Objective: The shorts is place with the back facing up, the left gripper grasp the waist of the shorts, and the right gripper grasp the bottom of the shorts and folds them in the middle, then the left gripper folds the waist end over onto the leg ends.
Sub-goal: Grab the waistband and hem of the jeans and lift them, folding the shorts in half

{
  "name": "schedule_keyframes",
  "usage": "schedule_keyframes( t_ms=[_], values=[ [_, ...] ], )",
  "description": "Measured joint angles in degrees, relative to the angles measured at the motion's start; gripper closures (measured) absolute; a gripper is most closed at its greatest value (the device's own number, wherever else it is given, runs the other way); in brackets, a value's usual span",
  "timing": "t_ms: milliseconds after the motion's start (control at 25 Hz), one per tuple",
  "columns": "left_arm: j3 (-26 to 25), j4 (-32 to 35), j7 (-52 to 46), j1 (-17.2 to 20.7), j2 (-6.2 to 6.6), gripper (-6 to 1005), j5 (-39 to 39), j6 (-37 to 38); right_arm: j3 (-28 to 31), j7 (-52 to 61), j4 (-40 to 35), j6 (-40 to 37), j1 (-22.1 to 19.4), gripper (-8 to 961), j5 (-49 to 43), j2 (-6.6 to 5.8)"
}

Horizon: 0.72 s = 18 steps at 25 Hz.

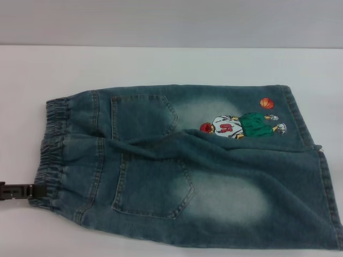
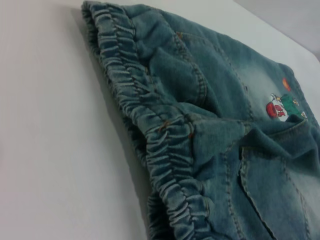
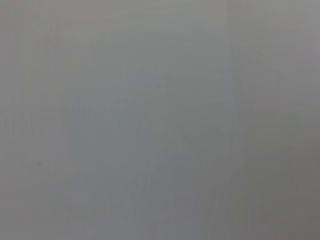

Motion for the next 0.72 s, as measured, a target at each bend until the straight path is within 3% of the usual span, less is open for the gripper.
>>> schedule_keyframes(
  t_ms=[720],
  values=[
    [0.1,-0.2,0.8,-2.3,-1.69,195,2.6,-0.1,-0.1,-0.1,0.0,0.0,-0.7,556,-0.1,0.06]
  ],
)
